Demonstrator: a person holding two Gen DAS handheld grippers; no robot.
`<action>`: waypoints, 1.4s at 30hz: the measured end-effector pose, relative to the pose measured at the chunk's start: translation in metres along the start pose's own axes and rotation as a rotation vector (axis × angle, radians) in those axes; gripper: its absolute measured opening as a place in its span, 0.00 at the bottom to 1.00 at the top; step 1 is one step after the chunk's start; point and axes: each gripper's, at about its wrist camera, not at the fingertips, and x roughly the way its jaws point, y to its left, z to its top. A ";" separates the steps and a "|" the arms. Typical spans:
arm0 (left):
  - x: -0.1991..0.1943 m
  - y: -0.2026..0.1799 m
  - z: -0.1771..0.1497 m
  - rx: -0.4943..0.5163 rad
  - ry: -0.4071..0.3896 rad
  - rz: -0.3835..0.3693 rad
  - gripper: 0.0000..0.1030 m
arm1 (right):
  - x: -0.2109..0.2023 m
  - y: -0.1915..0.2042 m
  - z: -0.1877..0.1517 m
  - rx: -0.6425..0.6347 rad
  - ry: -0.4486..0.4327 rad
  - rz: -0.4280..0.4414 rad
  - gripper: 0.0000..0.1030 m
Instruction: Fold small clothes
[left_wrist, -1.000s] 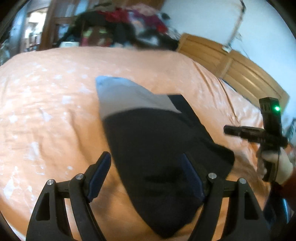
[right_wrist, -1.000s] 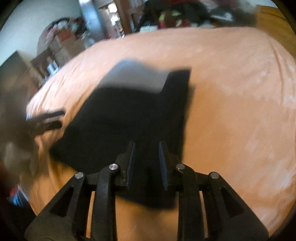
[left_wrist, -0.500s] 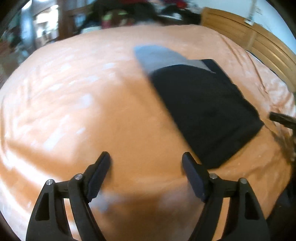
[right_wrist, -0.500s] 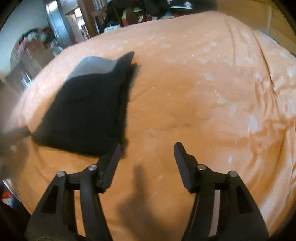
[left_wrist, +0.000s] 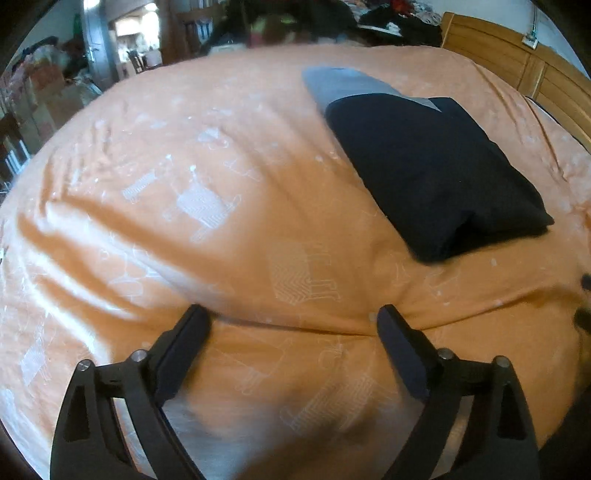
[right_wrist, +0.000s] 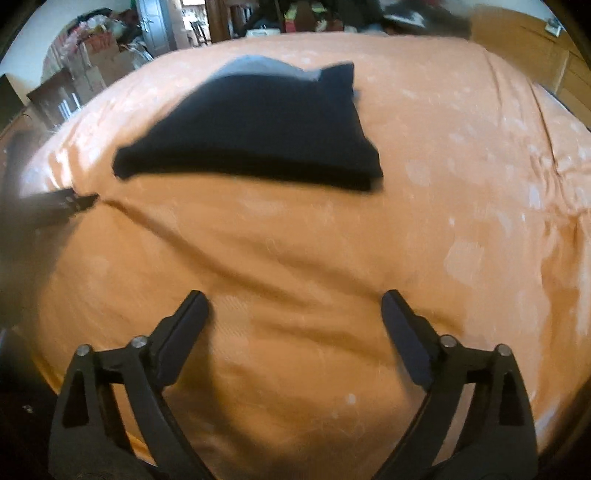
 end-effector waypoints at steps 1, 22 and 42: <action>0.001 0.001 0.000 -0.003 -0.001 0.003 0.97 | 0.002 0.000 -0.002 -0.006 0.000 -0.009 0.98; 0.005 0.005 0.006 -0.032 0.041 0.066 1.00 | 0.014 -0.006 -0.003 0.061 -0.025 0.003 1.00; 0.014 0.009 0.004 -0.073 -0.015 0.043 1.00 | 0.017 -0.015 -0.005 0.068 -0.040 0.036 1.00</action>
